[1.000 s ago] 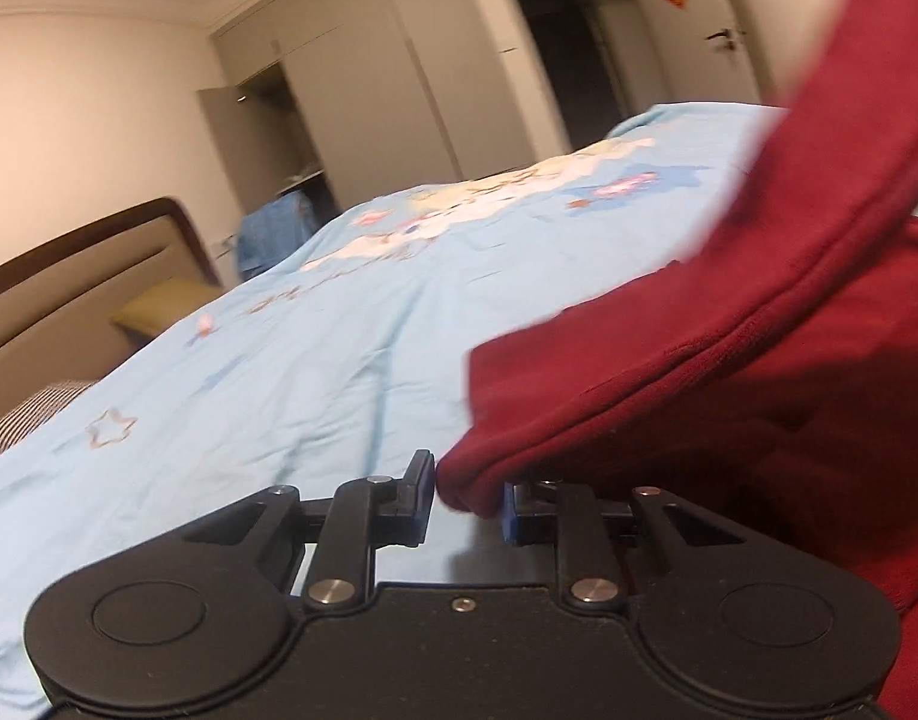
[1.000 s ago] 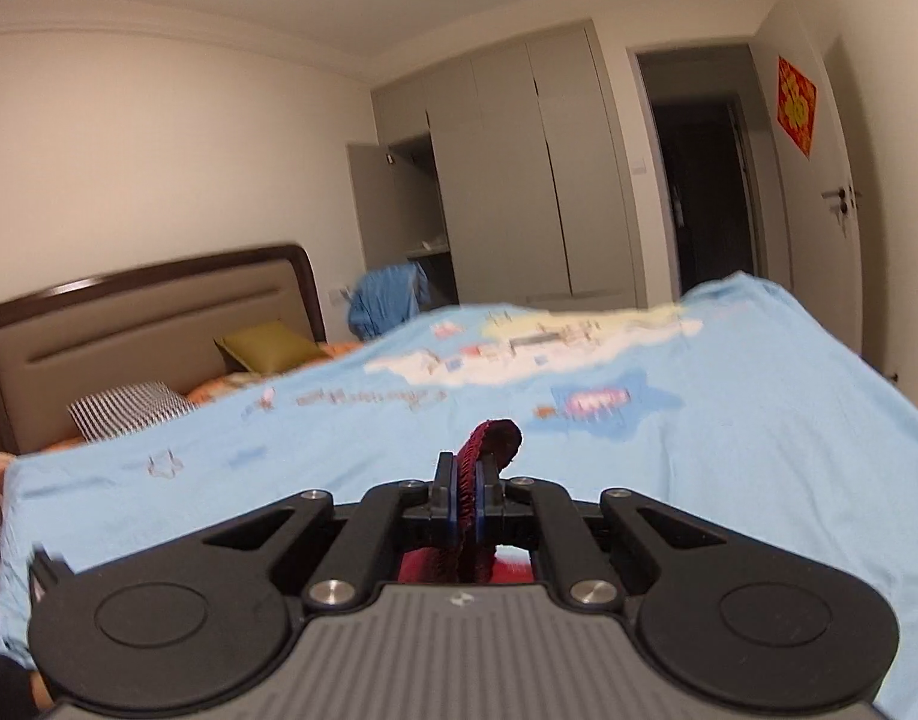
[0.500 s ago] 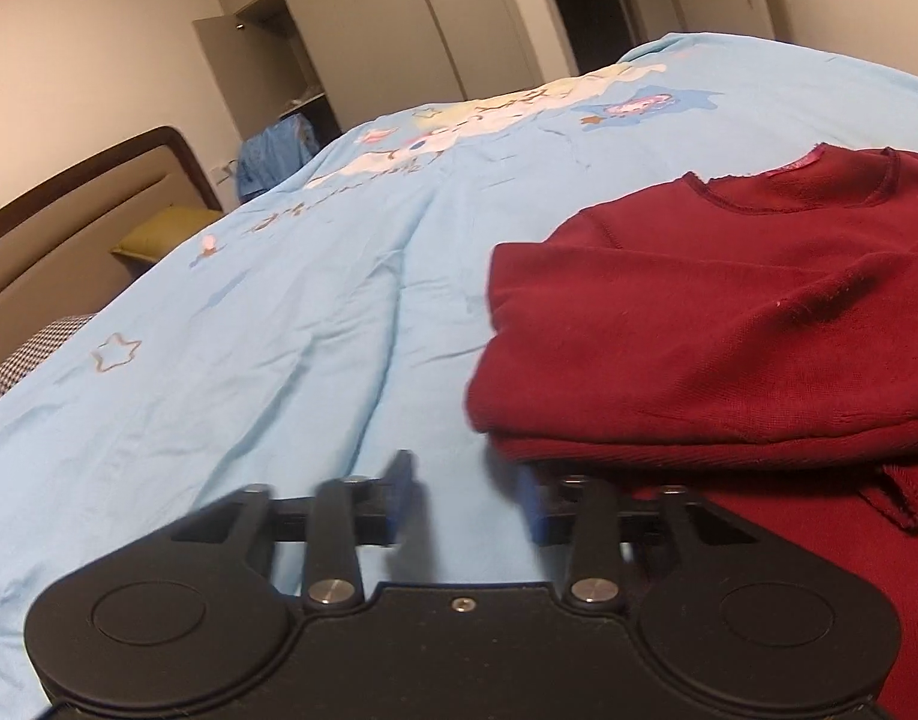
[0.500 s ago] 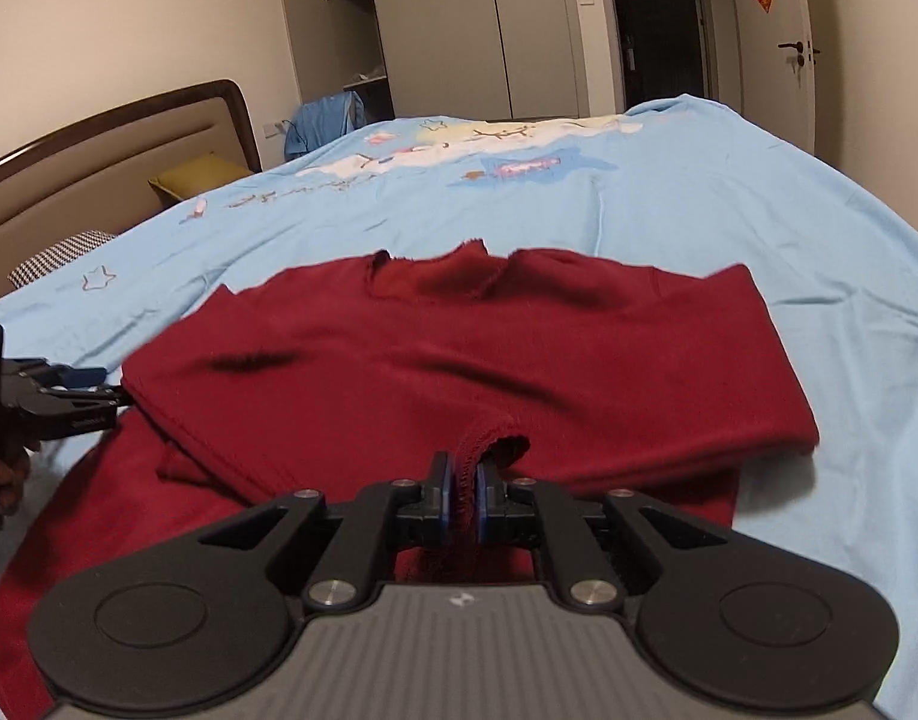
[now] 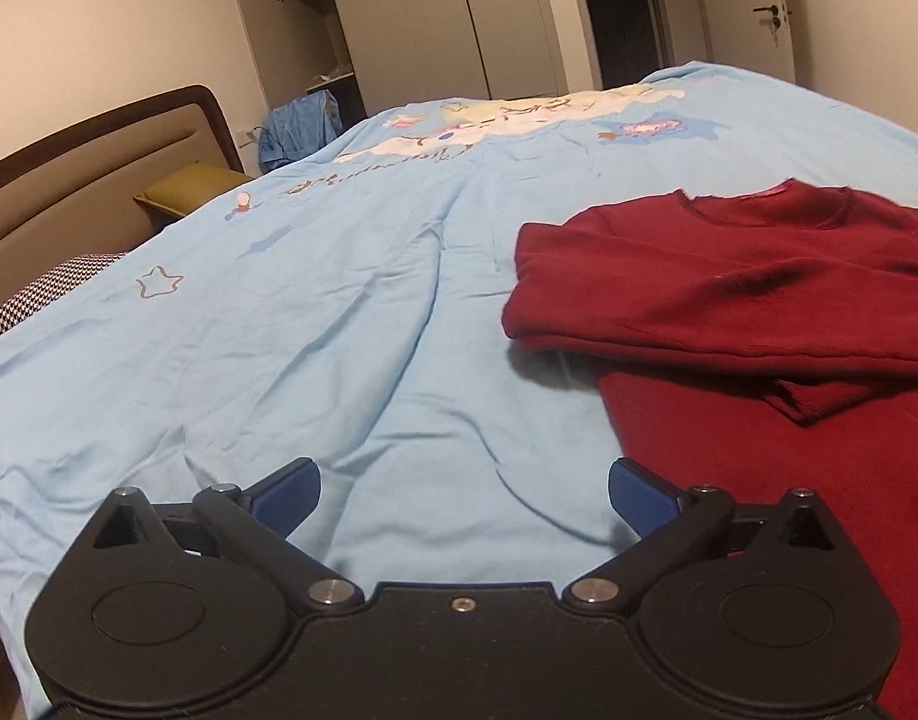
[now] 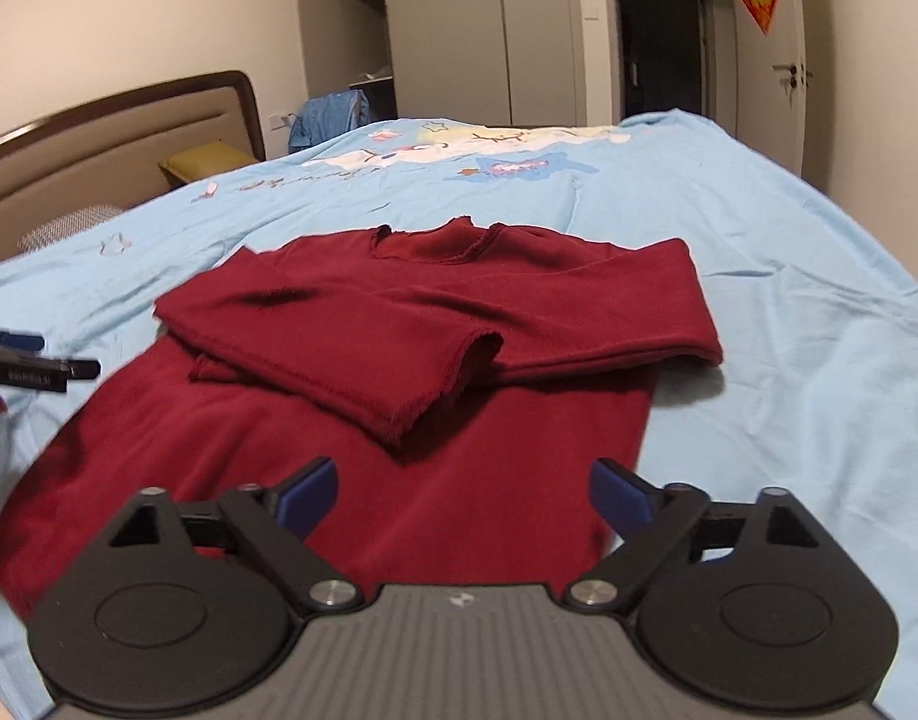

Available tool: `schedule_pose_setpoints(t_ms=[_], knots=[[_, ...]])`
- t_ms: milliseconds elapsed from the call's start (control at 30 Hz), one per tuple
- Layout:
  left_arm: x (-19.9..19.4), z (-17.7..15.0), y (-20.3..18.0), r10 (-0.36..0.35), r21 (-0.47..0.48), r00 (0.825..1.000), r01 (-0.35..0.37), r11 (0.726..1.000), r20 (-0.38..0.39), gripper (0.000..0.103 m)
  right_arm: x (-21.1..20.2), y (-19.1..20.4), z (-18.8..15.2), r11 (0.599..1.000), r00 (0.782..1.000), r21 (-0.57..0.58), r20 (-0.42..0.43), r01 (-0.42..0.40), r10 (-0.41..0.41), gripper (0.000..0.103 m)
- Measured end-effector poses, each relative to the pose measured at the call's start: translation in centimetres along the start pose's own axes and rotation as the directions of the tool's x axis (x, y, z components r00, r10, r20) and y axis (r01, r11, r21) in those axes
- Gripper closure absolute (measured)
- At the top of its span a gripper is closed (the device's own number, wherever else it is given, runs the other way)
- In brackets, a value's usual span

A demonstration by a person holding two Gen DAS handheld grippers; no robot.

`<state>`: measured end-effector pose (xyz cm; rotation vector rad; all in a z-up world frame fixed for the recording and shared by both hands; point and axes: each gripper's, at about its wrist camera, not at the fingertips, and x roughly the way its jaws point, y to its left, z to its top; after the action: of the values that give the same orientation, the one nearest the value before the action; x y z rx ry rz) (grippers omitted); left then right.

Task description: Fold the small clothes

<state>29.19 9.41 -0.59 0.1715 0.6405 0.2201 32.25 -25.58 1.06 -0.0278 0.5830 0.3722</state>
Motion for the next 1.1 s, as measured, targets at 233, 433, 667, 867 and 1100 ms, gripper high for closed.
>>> schedule_pose_setpoints(t_ms=[233, 433, 667, 867, 1100], knots=[[-4.8, -2.5, -1.2, -0.095, 0.014, 0.995, 0.095, 0.995, 0.026, 0.001, -4.8, 2.7, -3.7, 0.977, 1.0, -0.212, 0.028, 0.018, -0.012, 0.0], [-8.2, -4.6, -2.8, -0.159, 0.064, 0.985, 0.155, 0.986, 0.065, 0.001, -7.8, 5.5, -7.8, 0.905, 1.0, -0.426, -0.006, -0.006, 0.003, 0.0], [-10.4, -6.8, -4.3, -0.202, 0.115, 0.978, 0.195, 0.974, 0.058, 0.001, -8.4, 7.9, -12.1, 0.82, 0.996, -0.569, -0.019, 0.065, -0.092, 0.0], [-11.7, -8.1, -5.0, -0.212, 0.149, 0.976, 0.202, 0.968, 0.058, 0.001, -7.3, 9.9, -15.1, 0.674, 0.97, -0.708, 0.068, 0.211, -0.232, 0.0], [-12.9, -9.0, -4.7, -0.221, 0.15, 0.973, 0.209, 0.966, 0.066, 0.001, -7.4, 10.9, -16.6, 0.557, 0.953, -0.779, 0.176, 0.287, -0.245, 0.001]])
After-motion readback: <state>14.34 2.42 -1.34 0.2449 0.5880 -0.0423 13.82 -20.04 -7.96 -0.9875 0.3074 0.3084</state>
